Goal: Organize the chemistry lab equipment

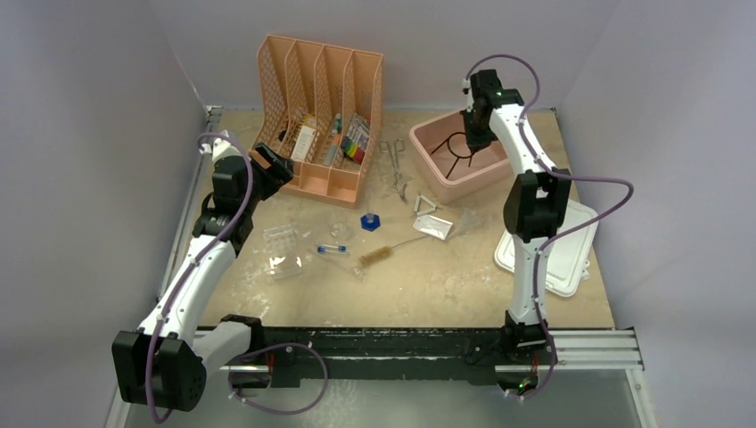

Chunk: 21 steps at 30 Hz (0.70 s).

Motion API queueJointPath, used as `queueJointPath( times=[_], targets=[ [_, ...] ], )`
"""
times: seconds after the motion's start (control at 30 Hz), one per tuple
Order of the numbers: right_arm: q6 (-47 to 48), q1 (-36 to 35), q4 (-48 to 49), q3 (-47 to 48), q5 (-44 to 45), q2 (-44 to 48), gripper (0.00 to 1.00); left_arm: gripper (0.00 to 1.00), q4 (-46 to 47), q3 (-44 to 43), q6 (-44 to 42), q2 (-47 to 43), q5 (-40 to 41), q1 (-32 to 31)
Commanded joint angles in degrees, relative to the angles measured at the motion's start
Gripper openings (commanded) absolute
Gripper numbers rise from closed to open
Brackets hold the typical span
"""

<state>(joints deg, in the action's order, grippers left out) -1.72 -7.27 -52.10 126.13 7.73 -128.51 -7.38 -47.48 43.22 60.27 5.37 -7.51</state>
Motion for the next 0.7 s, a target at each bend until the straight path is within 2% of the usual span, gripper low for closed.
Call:
queueJointPath(
  times=[0.0,0.13,0.33,0.47,0.67],
  targets=[
    [3.9,-1.9,0.0,2.9,-0.1,0.5,0.0,0.81,1.8,-2.7,-1.6,-0.1,0.5,0.3],
    [4.3,-3.3,-0.2,3.5,-0.8,-0.4,0.07,0.81,1.6,-3.0,-1.7,-0.2,0.5,0.3],
    [2.4,-3.5,-0.3,4.1,-4.2,0.1,0.31,0.81,1.4,-2.9,-1.5,-0.3,0.3,0.3],
    [0.0,-3.6,0.1,4.2,-5.1,0.9,0.37,0.81,2.0,-2.8,-1.4,-0.6,-0.8,0.3],
    [-3.0,-3.5,0.0,4.5,-5.5,2.9,0.37,0.81,2.0,-2.8,-1.1,-0.8,-1.0,0.3]
  ],
)
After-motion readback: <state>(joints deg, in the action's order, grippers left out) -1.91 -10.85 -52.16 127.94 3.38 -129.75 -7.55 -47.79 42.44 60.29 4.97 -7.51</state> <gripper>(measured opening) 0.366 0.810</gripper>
